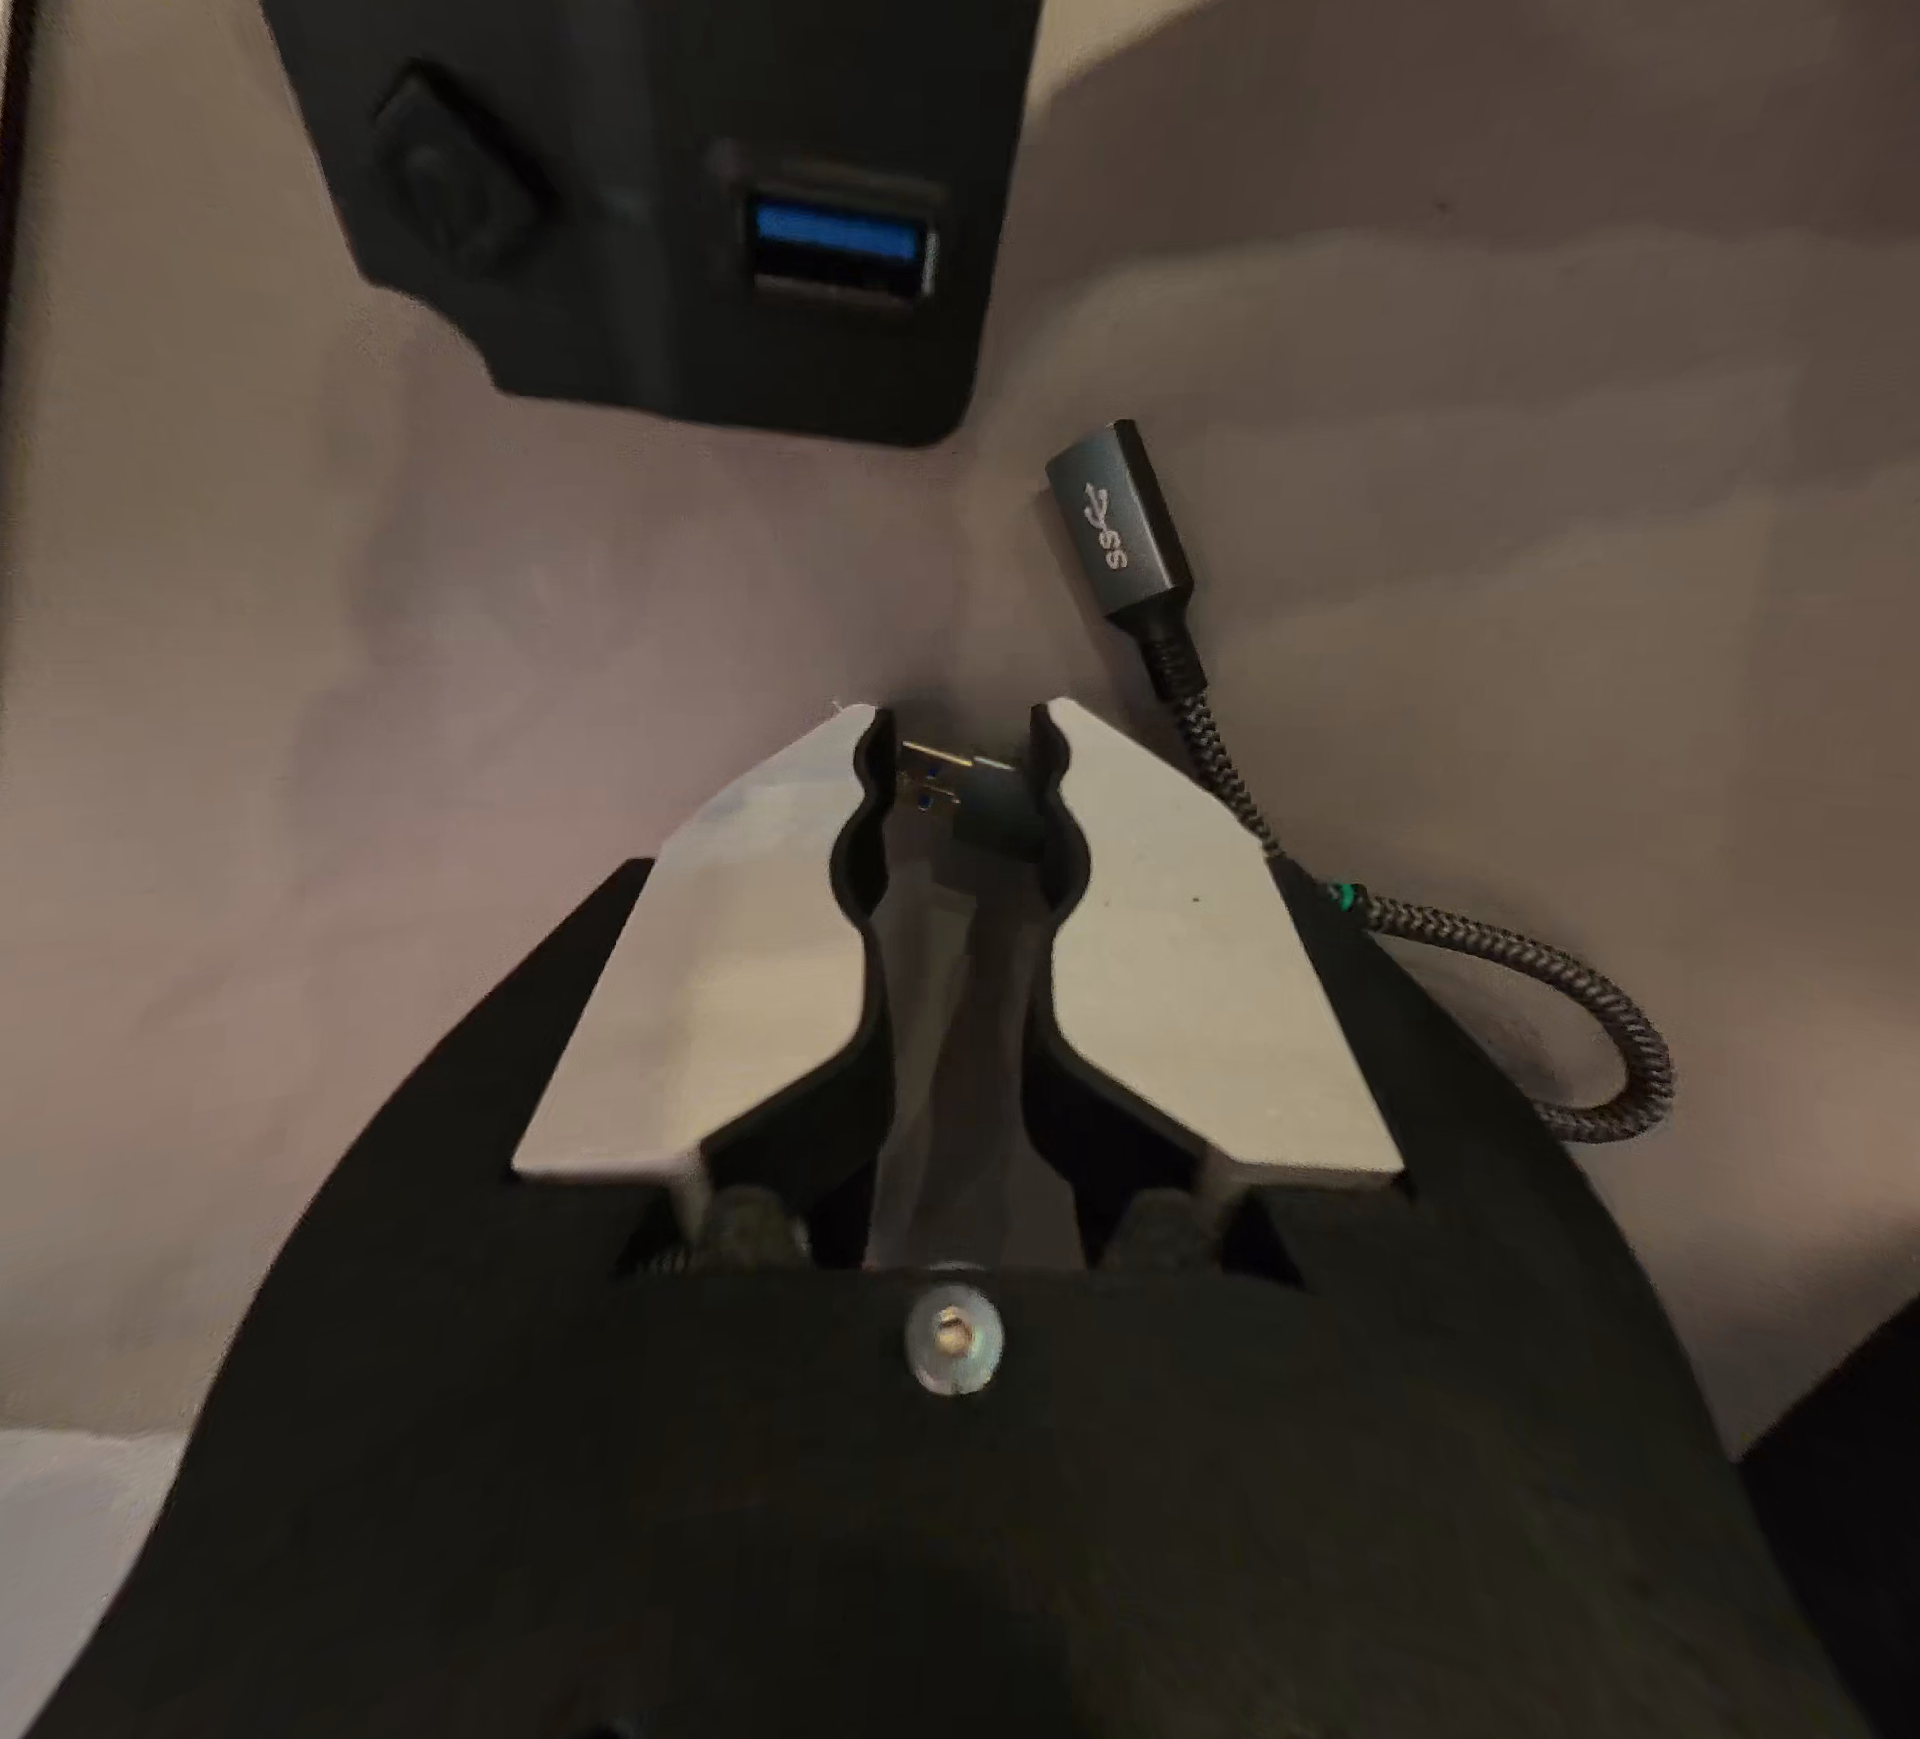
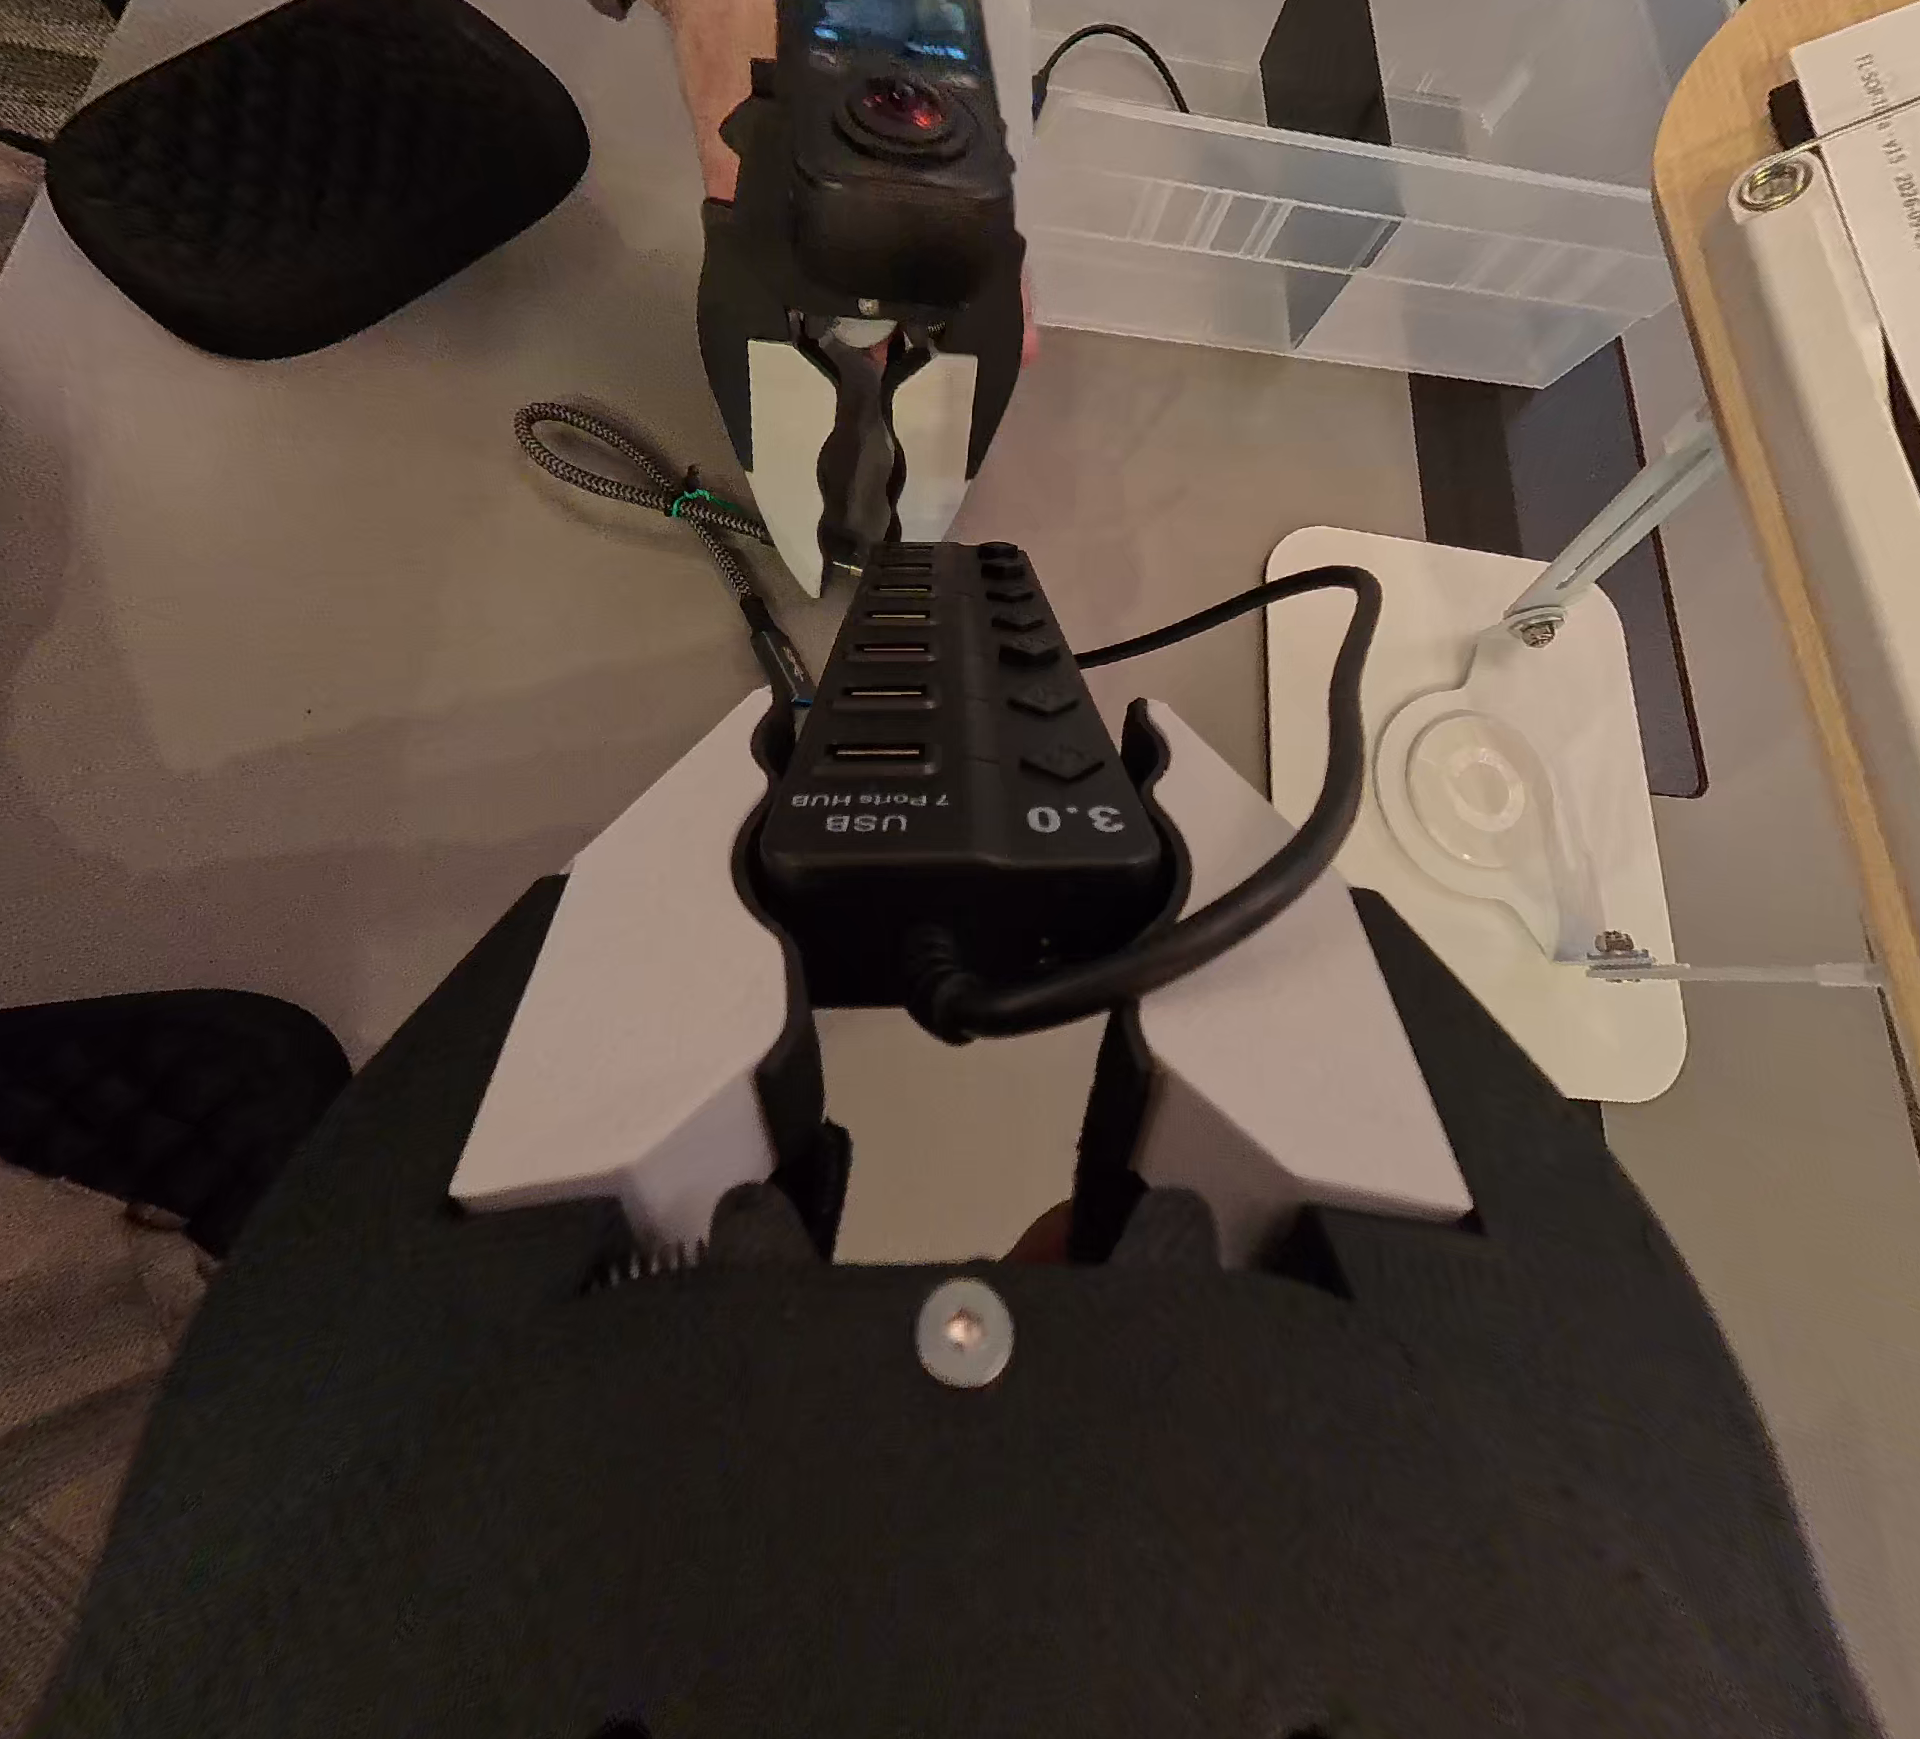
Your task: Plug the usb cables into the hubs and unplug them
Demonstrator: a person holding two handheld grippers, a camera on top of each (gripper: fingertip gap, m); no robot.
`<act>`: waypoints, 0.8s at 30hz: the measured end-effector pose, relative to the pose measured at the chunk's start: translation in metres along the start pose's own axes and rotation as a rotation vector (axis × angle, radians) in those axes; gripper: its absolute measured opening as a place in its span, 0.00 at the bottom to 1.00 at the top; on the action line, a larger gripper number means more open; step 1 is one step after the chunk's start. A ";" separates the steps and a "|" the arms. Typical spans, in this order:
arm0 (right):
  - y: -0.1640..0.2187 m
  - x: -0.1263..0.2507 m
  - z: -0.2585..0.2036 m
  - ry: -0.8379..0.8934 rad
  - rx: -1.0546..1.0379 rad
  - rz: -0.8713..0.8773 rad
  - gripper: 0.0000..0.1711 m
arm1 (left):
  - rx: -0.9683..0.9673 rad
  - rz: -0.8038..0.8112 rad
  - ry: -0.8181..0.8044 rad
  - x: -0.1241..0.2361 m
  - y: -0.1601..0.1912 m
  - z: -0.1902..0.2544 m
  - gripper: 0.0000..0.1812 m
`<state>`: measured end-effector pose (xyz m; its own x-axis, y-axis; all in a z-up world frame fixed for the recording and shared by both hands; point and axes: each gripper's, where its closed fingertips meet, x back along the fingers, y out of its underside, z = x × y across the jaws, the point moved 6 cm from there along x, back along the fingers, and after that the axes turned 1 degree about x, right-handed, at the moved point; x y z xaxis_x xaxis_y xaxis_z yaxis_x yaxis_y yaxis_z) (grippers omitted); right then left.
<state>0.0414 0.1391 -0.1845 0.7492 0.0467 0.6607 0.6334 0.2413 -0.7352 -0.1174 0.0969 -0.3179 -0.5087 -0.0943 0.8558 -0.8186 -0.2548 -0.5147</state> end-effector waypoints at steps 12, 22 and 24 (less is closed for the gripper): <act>0.000 0.002 0.000 0.012 0.003 0.004 0.36 | 0.046 -0.115 -0.400 0.020 0.003 0.069 0.35; -0.003 0.006 -0.001 0.023 0.016 0.018 0.36 | -0.060 -0.236 -0.783 0.015 0.031 0.096 0.05; -0.004 0.006 -0.001 0.024 0.017 0.020 0.36 | 0.006 -0.202 -0.710 0.020 0.030 0.095 0.04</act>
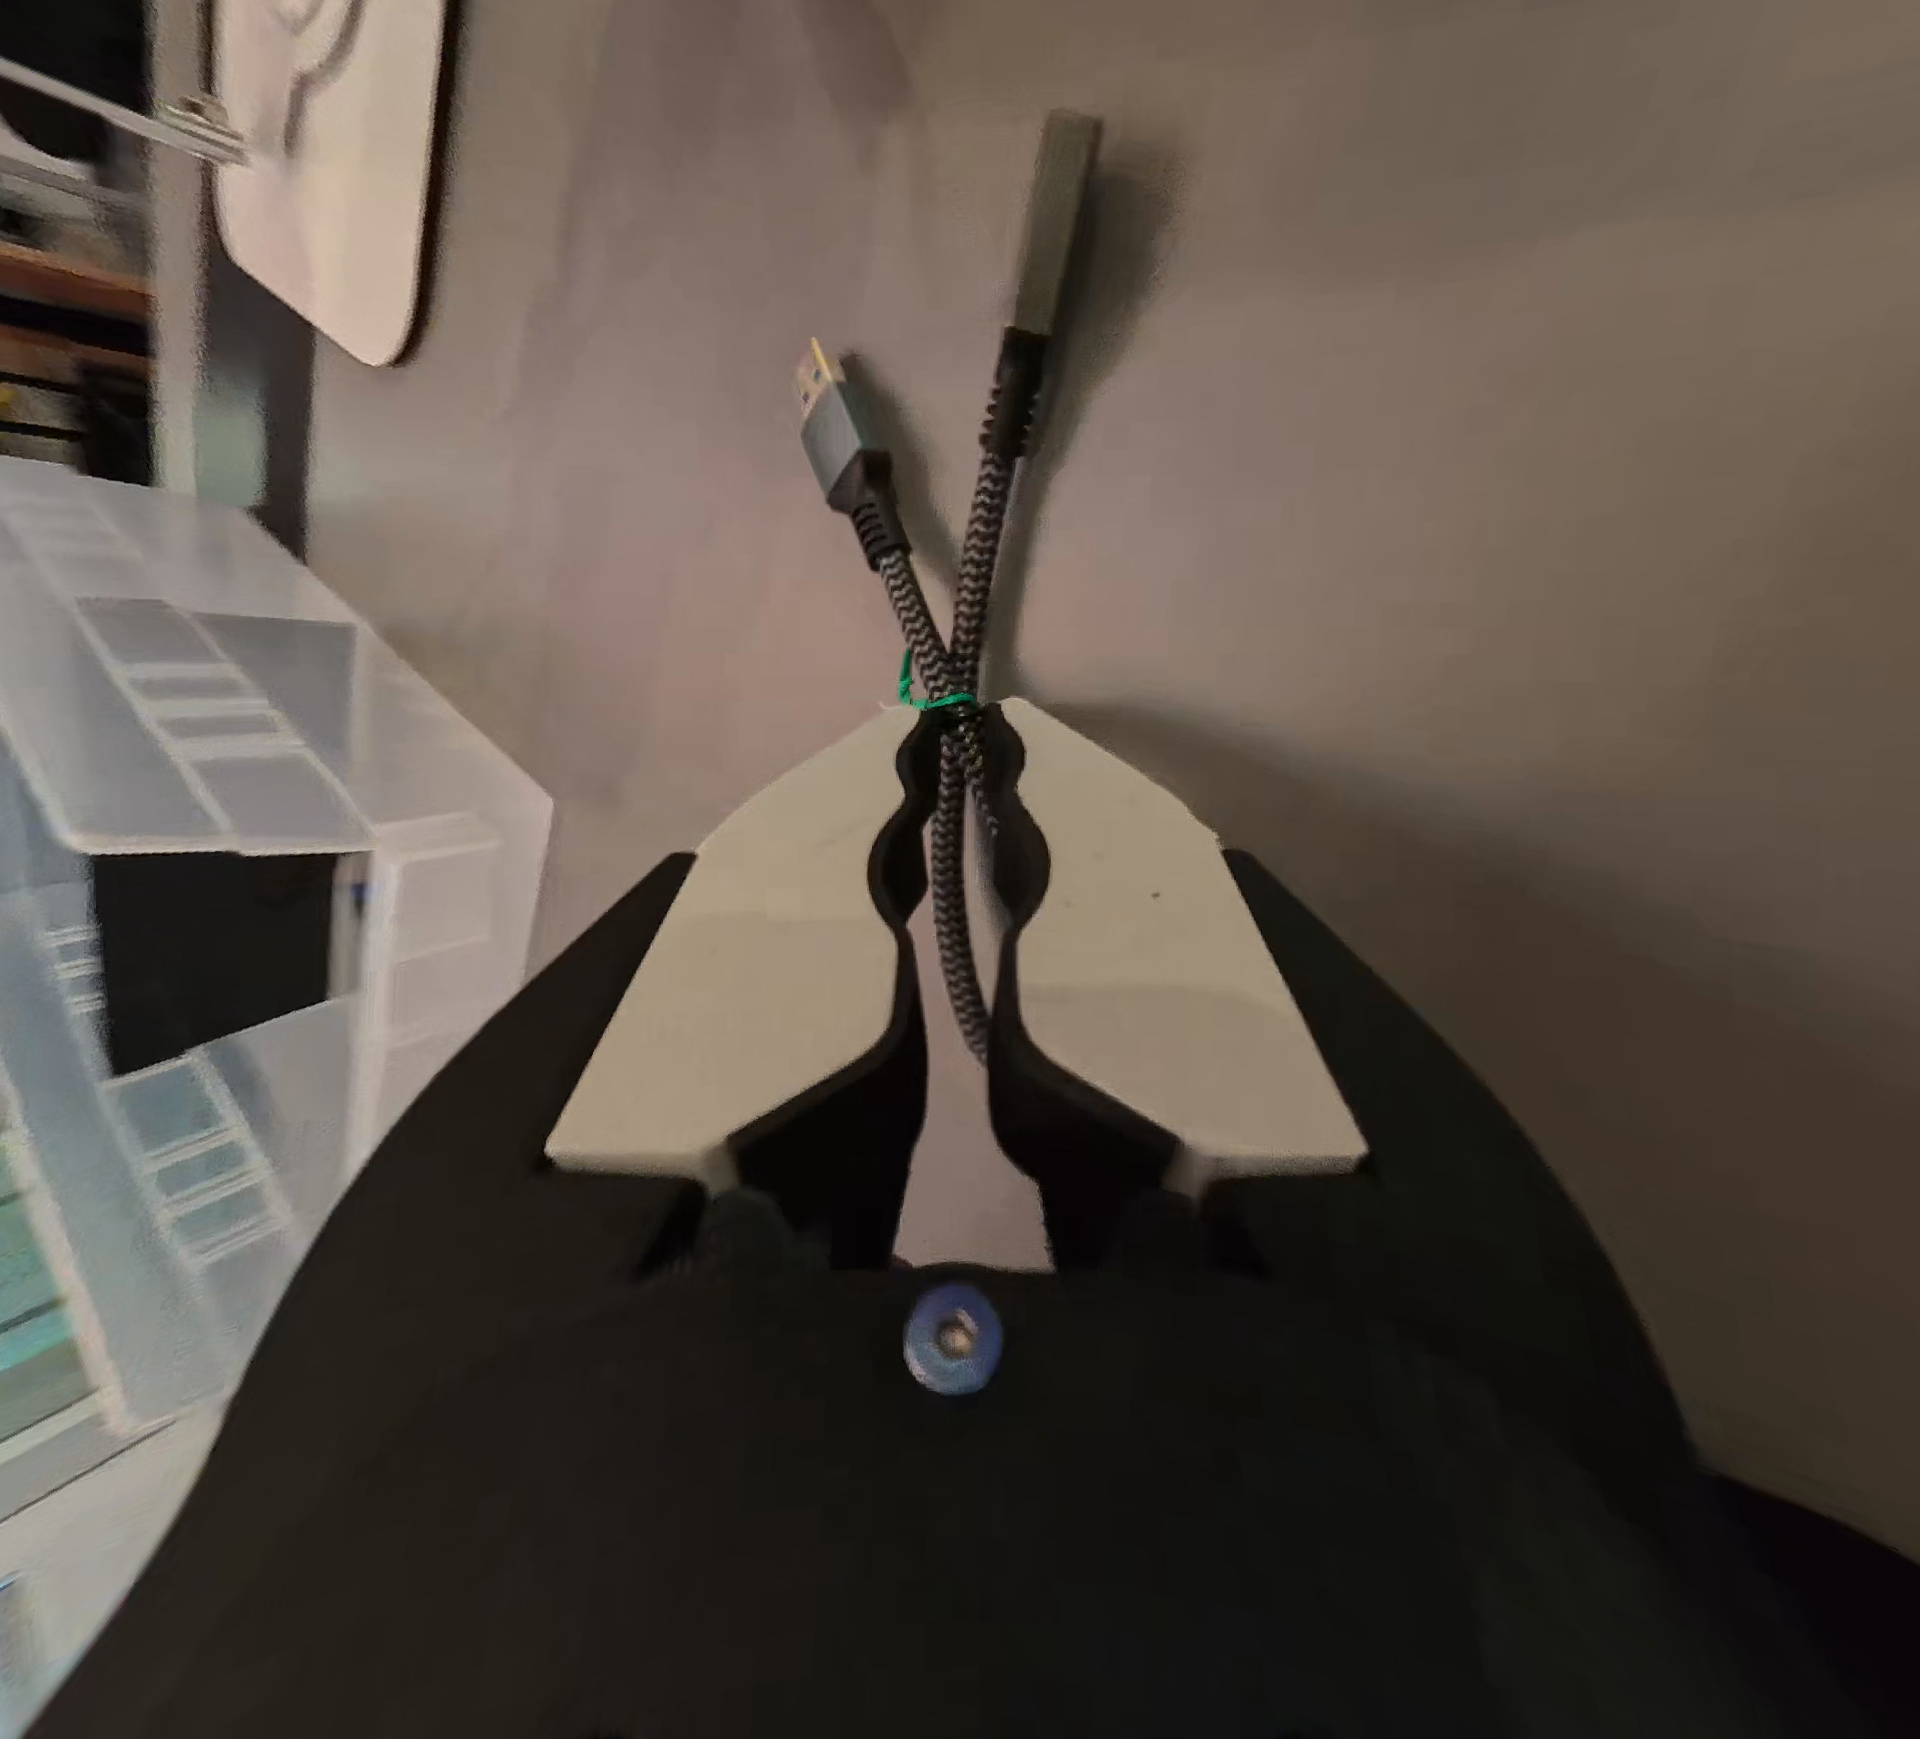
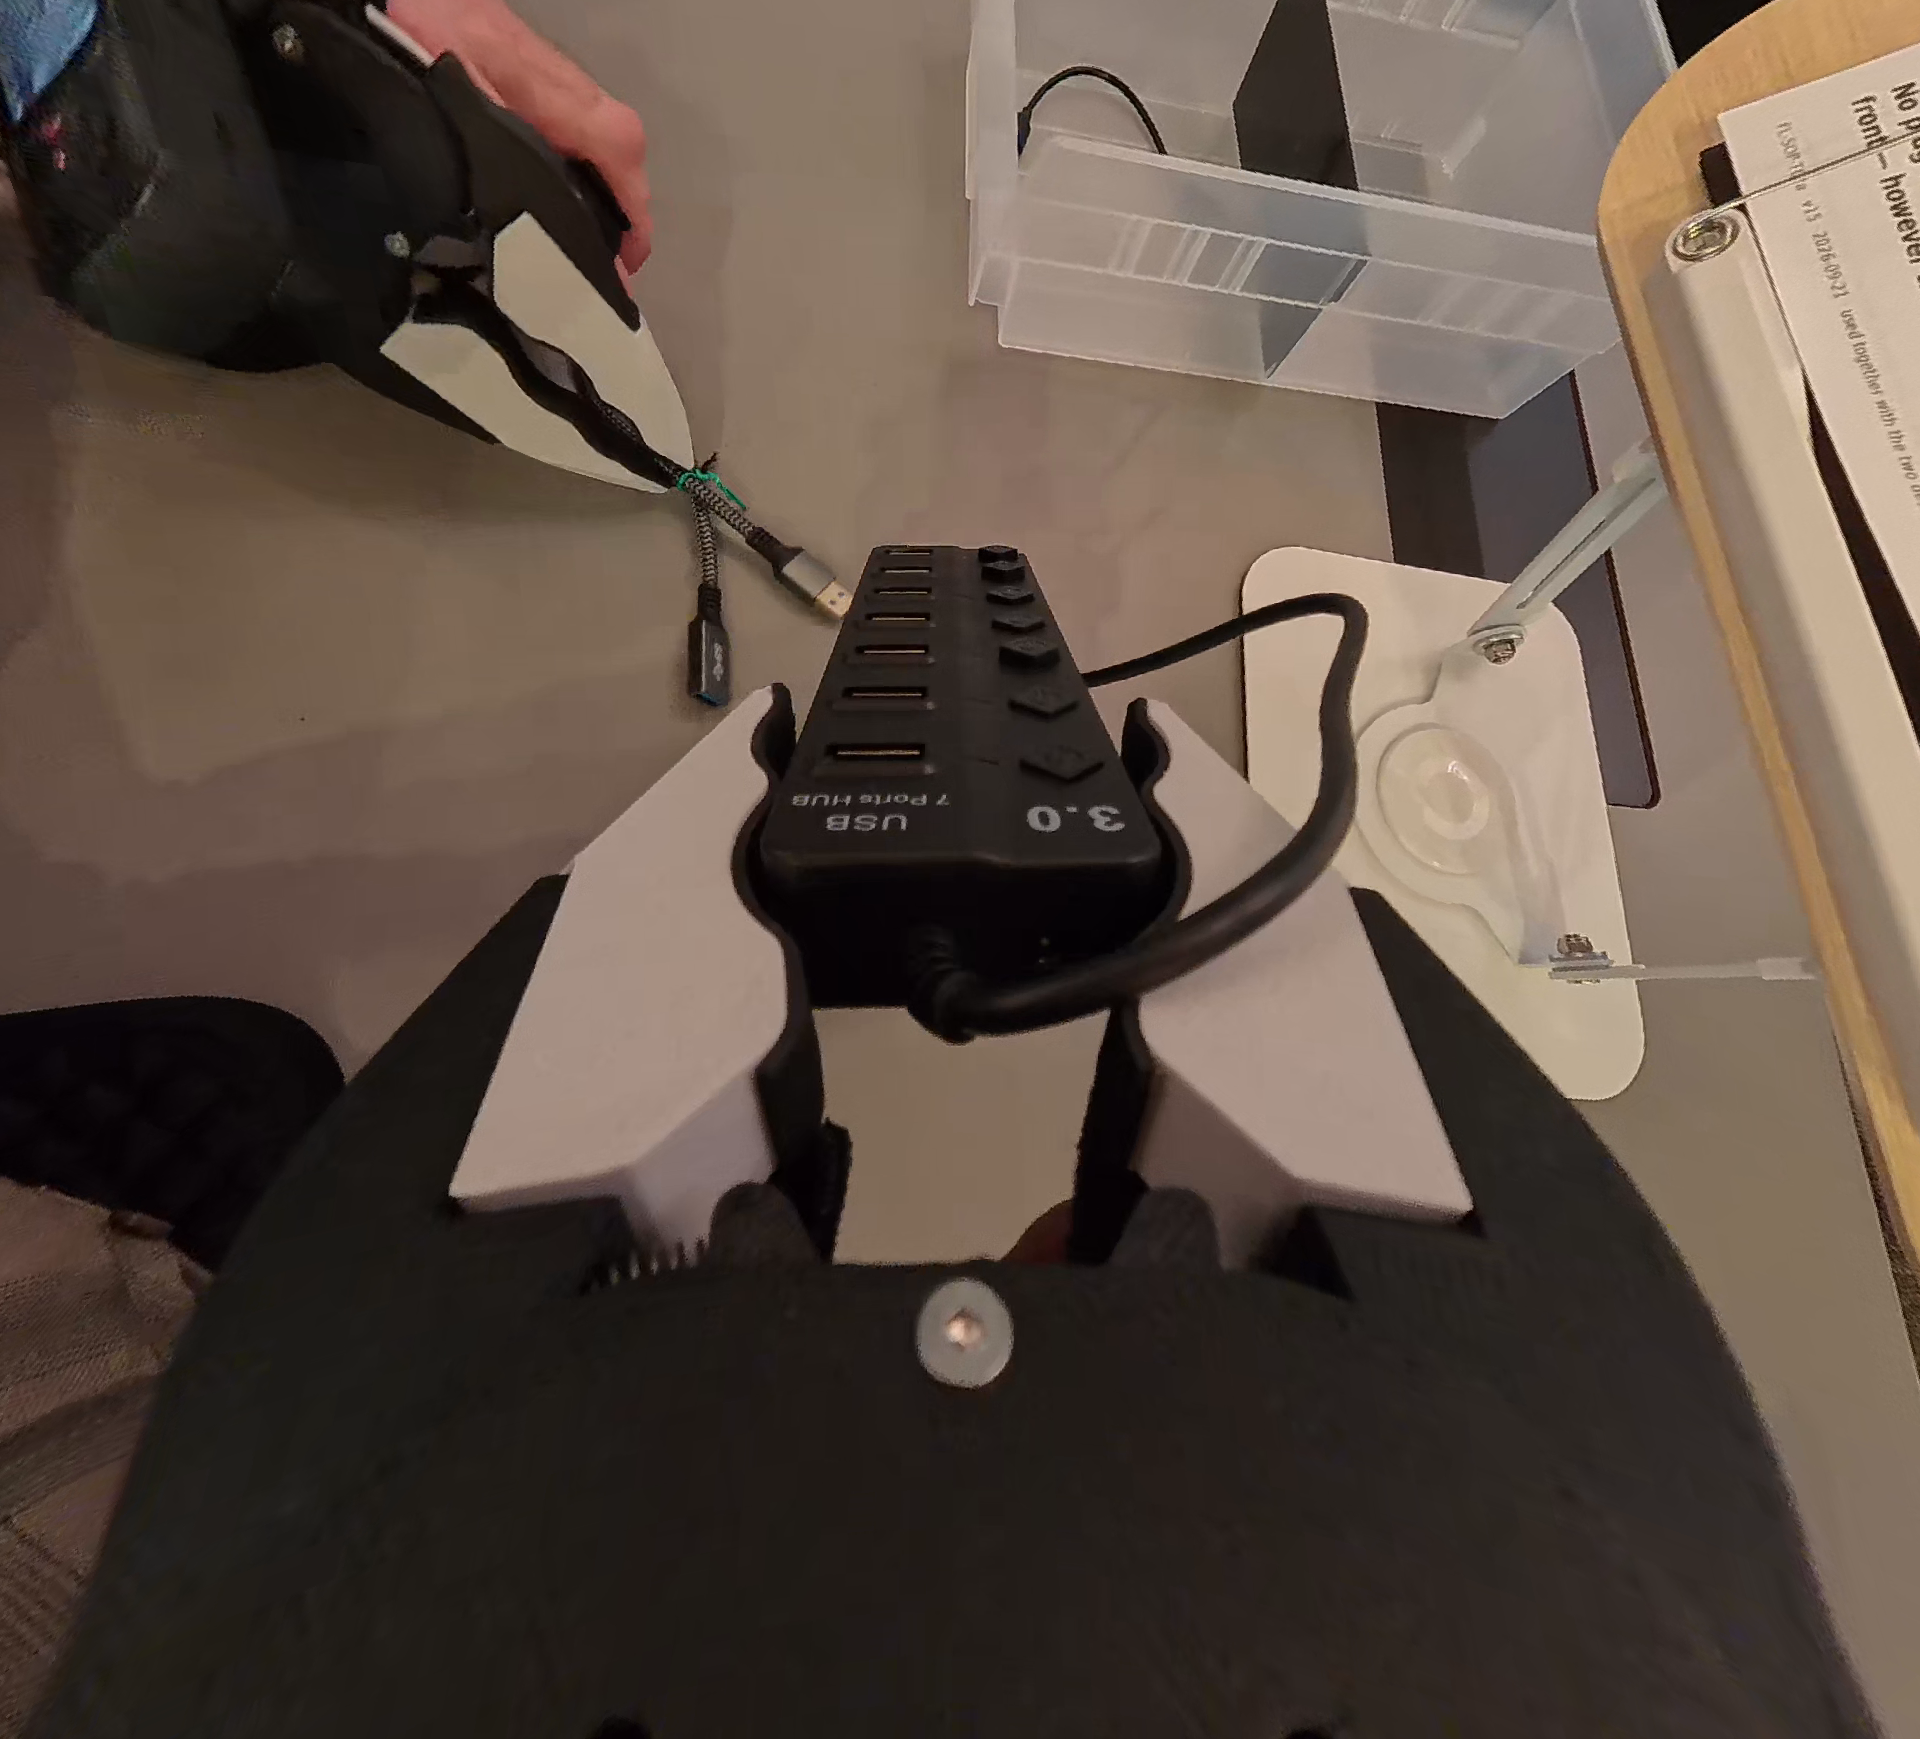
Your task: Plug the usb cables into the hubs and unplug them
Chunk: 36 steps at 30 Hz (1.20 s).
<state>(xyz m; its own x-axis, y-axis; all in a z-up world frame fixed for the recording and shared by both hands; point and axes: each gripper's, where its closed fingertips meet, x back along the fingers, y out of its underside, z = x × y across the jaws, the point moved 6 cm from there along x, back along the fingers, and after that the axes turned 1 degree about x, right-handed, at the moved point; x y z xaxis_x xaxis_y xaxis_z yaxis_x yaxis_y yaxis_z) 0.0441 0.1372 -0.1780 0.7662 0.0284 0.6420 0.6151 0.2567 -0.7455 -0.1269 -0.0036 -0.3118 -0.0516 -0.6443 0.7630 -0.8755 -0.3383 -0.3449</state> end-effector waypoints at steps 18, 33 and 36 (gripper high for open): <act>0.006 0.005 0.003 0.003 -0.020 0.023 0.36 | 0.438 0.284 0.613 0.001 -0.025 -0.037 0.10; 0.006 0.007 0.003 0.003 -0.016 0.043 0.36 | -0.145 0.297 0.557 -0.027 -0.078 0.021 0.16; 0.007 0.006 0.003 -0.002 -0.020 0.052 0.36 | -0.032 0.294 0.703 -0.033 -0.075 0.018 0.13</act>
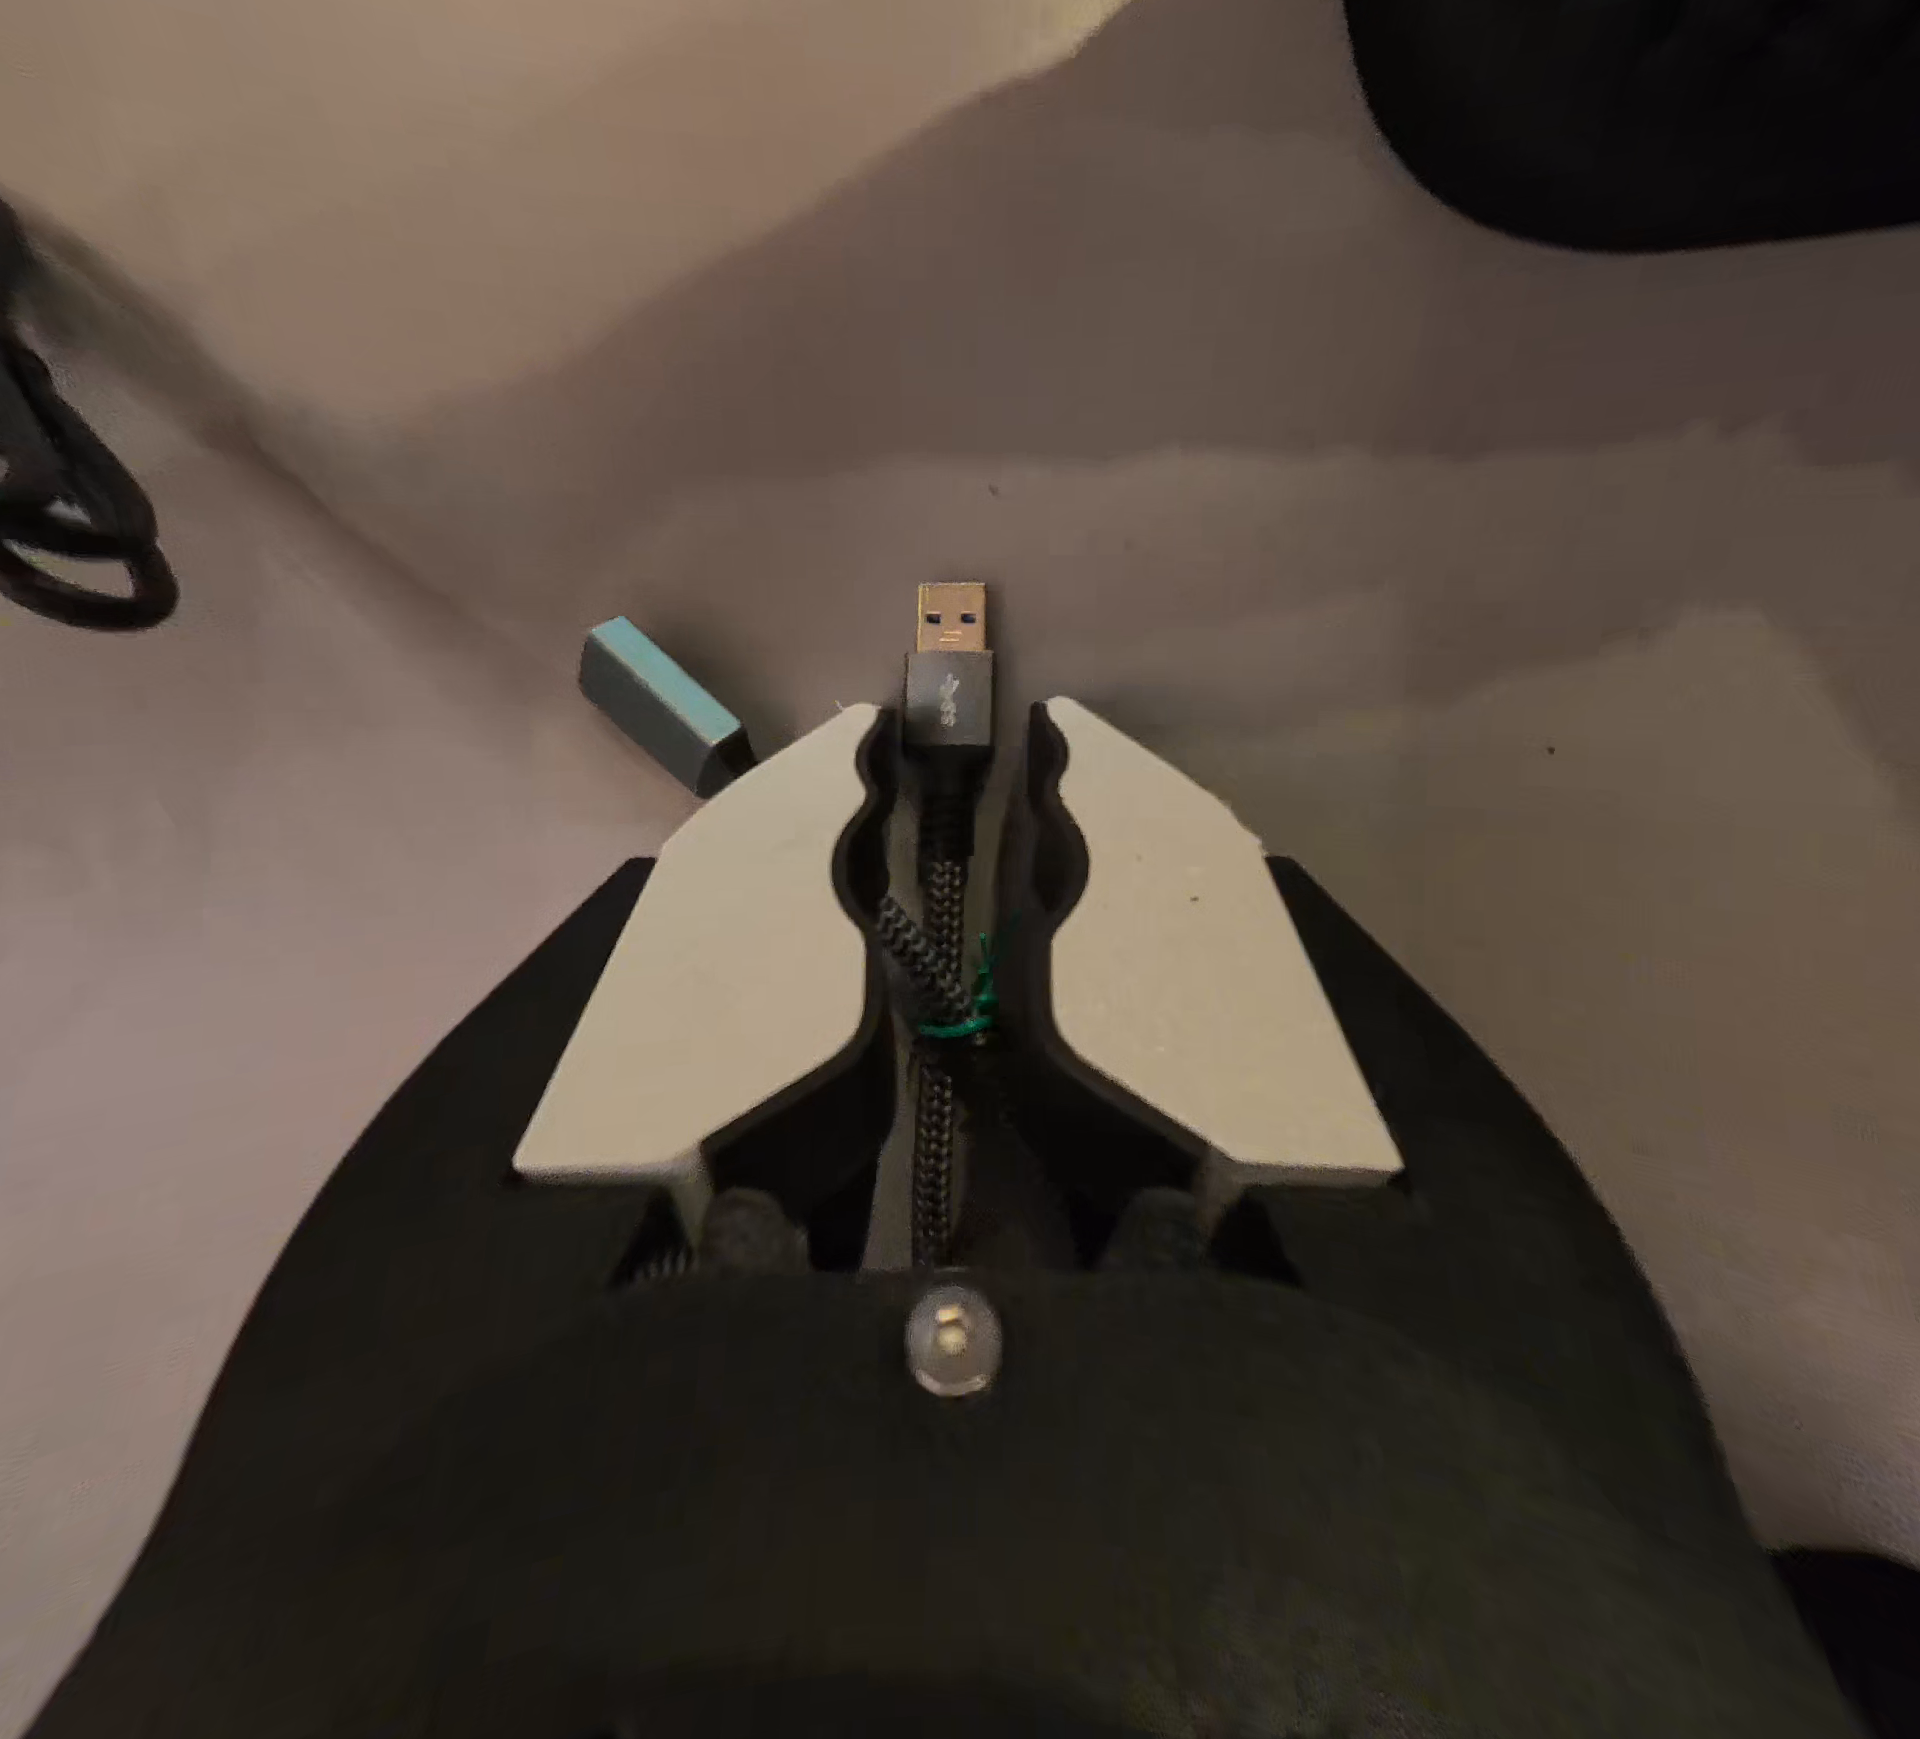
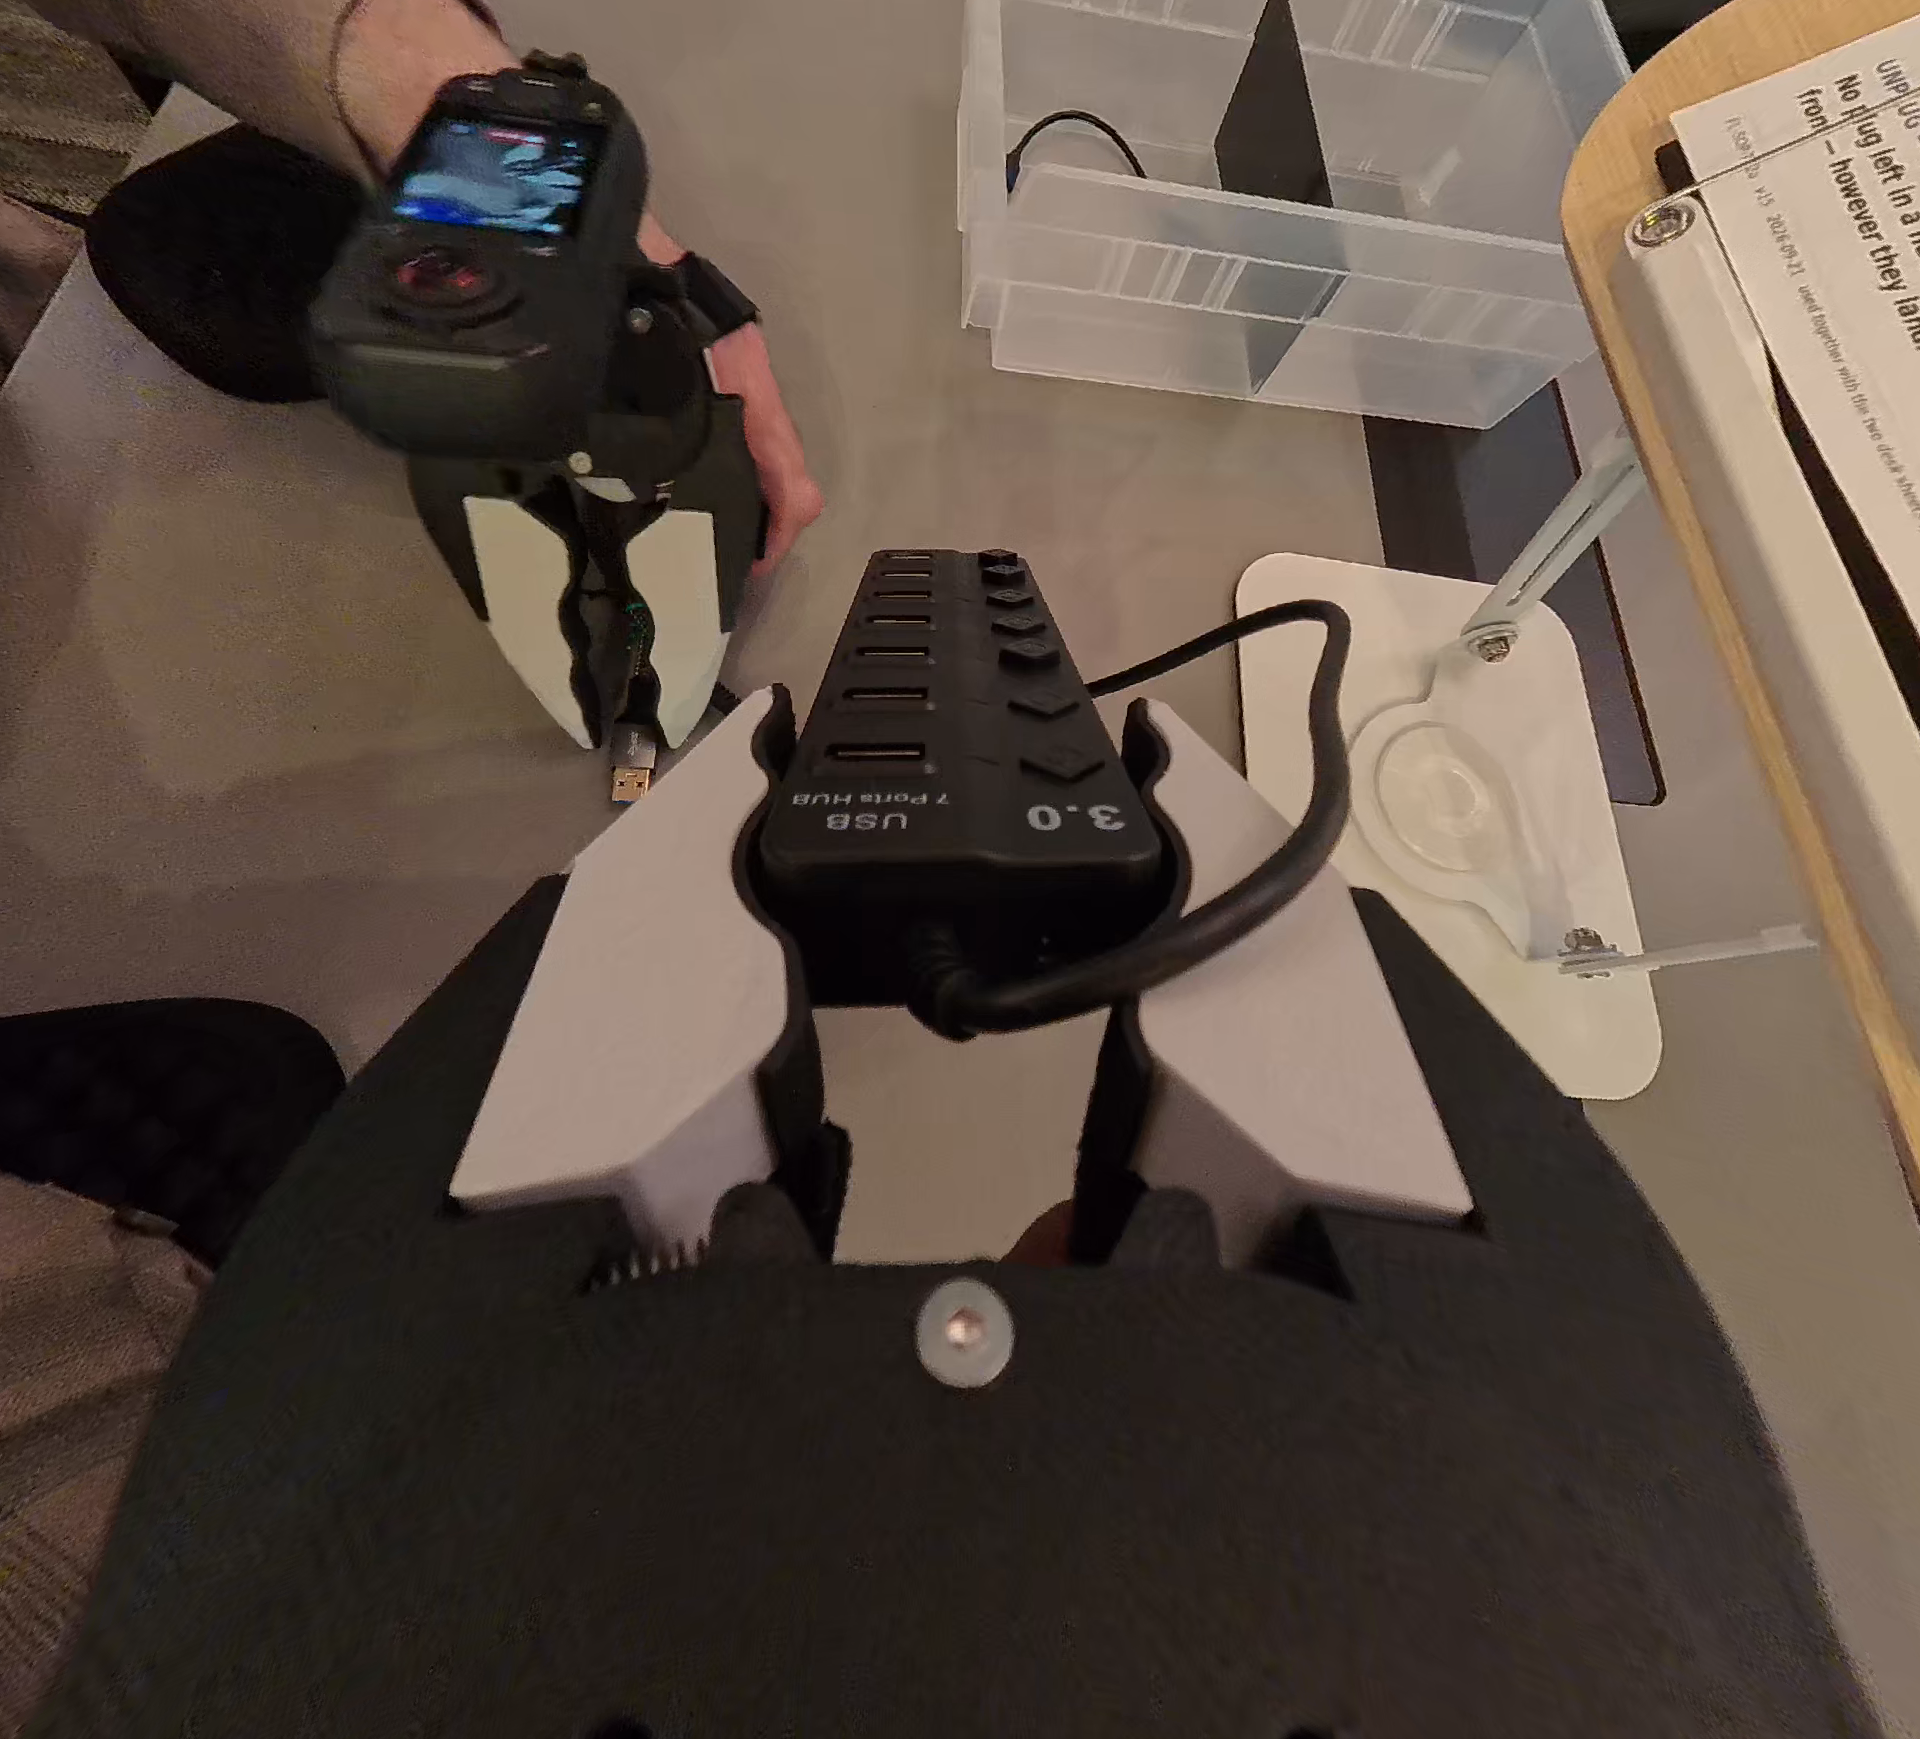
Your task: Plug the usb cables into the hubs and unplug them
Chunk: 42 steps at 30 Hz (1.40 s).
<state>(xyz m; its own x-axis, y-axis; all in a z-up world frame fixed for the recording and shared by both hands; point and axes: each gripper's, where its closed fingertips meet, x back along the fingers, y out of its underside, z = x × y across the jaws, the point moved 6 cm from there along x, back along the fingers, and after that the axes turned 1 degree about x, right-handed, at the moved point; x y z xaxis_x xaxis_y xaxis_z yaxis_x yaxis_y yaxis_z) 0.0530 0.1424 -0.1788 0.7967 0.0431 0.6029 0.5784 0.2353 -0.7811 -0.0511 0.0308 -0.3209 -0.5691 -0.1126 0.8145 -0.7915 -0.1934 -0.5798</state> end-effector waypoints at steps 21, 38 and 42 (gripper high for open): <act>-0.003 -0.019 0.000 -0.036 0.020 -0.048 0.36 | 0.010 0.062 -0.194 0.100 0.006 -0.015 0.09; -0.014 -0.066 -0.010 -0.115 0.083 -0.219 0.36 | -0.124 -0.124 -0.393 0.141 -0.059 -0.047 0.09; -0.015 -0.069 -0.010 -0.115 0.090 -0.234 0.36 | -0.115 -0.167 -0.376 0.134 -0.064 -0.048 0.09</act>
